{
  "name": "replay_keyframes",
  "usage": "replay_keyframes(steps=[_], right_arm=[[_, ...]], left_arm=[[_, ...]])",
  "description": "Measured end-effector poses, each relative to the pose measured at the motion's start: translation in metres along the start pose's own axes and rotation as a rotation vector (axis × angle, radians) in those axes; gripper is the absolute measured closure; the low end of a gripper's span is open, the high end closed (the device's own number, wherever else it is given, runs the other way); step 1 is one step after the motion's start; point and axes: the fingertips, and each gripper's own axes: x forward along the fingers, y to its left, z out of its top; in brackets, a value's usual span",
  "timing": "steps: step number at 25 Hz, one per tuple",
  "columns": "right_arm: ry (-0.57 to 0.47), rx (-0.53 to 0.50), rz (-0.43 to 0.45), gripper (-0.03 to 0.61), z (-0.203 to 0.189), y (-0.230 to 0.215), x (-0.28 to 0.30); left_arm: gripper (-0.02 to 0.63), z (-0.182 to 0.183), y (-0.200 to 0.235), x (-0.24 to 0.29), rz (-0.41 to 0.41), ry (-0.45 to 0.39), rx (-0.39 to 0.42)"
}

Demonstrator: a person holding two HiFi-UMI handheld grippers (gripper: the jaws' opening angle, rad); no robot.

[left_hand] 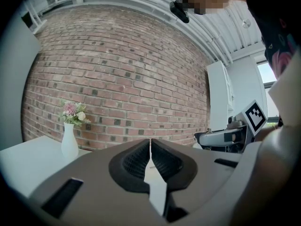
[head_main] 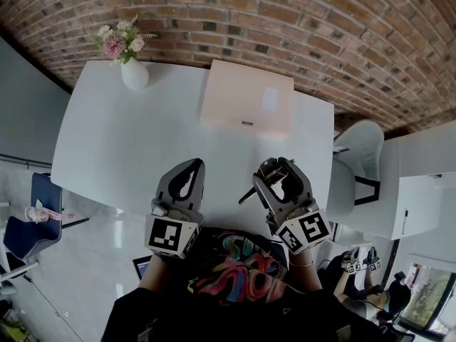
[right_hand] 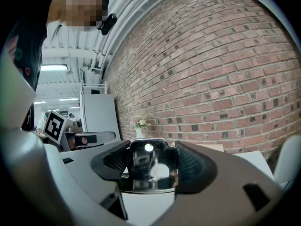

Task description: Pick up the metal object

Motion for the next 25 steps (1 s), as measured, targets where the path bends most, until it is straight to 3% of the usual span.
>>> replay_keyframes(steps=[16, 25], right_arm=[[0.023, -0.006, 0.006, 0.264, -0.0042, 0.0011, 0.0037], [0.016, -0.007, 0.016, 0.264, -0.0020, 0.0021, 0.0046]], left_arm=[[0.583, -0.0009, 0.0080, -0.0003, 0.012, 0.007, 0.019], [0.583, -0.0031, 0.0045, 0.0009, -0.020, 0.017, 0.040]])
